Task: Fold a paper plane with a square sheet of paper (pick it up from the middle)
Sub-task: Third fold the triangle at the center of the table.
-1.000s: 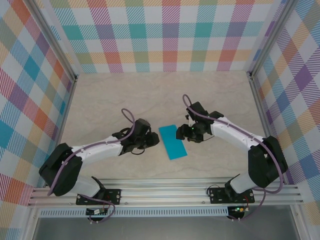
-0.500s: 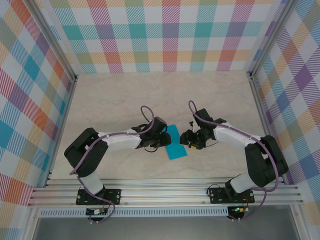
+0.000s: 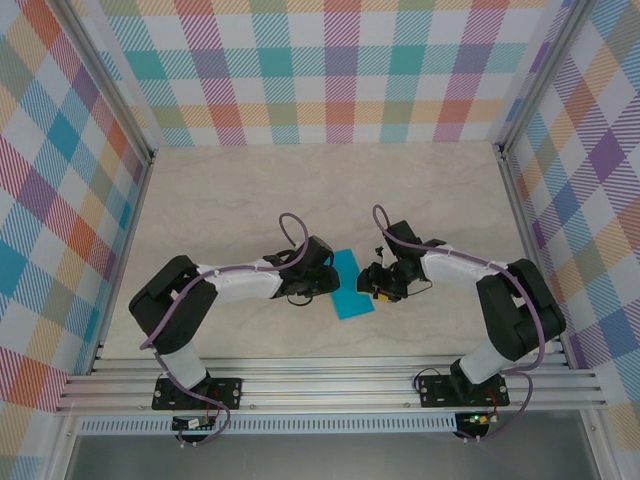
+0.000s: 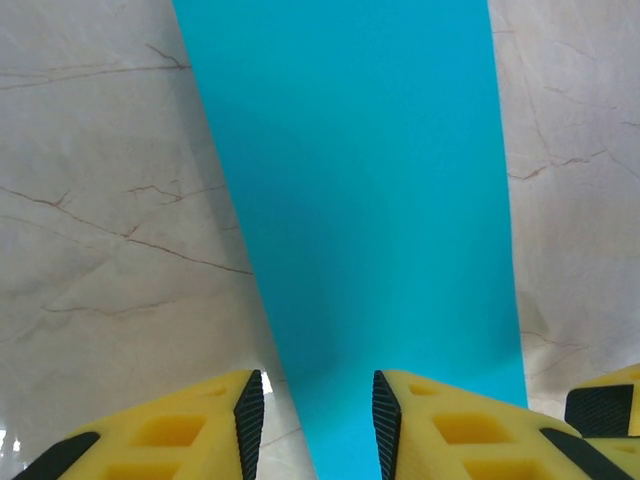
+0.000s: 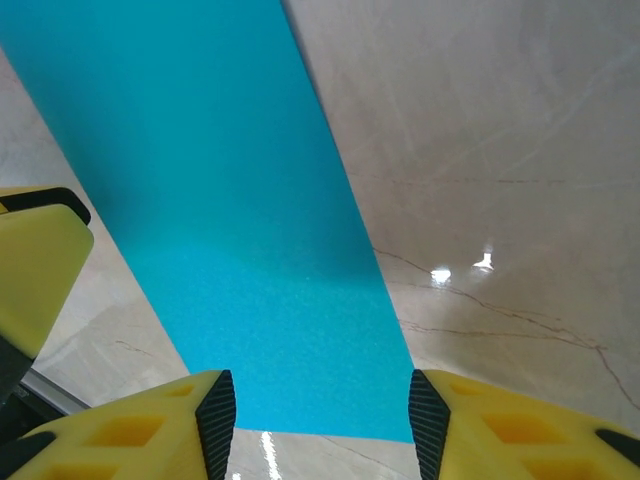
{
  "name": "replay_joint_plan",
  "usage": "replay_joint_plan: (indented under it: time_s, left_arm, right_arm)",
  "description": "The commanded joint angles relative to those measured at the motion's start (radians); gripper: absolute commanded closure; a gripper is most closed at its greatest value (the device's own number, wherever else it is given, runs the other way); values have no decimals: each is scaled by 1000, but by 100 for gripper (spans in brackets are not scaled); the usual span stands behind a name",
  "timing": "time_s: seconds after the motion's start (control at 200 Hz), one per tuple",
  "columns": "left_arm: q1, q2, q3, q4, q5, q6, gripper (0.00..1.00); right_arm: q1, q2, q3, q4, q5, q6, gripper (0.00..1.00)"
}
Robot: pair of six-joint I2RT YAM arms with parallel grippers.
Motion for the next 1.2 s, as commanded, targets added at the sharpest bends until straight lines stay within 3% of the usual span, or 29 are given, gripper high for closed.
replay_joint_plan:
  time_s: [0.0,0.525,0.765,1.015,1.195]
  left_arm:
    - [-7,34,39,-11,11,21,65]
    - [18,110,144,-58,45,121,66]
    - [22,12,88,-92,4,114,63]
    - [3,18,75,32,142,89,77]
    - [2,83,92,24,118,77,83]
  right_arm:
    - [-3,6,-23,24,-35,12,50]
    - [-1,-94,-140,151,-174,89,52]
    - [-9,-203,-114,-4,25,47,49]
    - [-47,-191,-111,19,7,43,47]
    - [-49,-158,-106,47,-6,50,45]
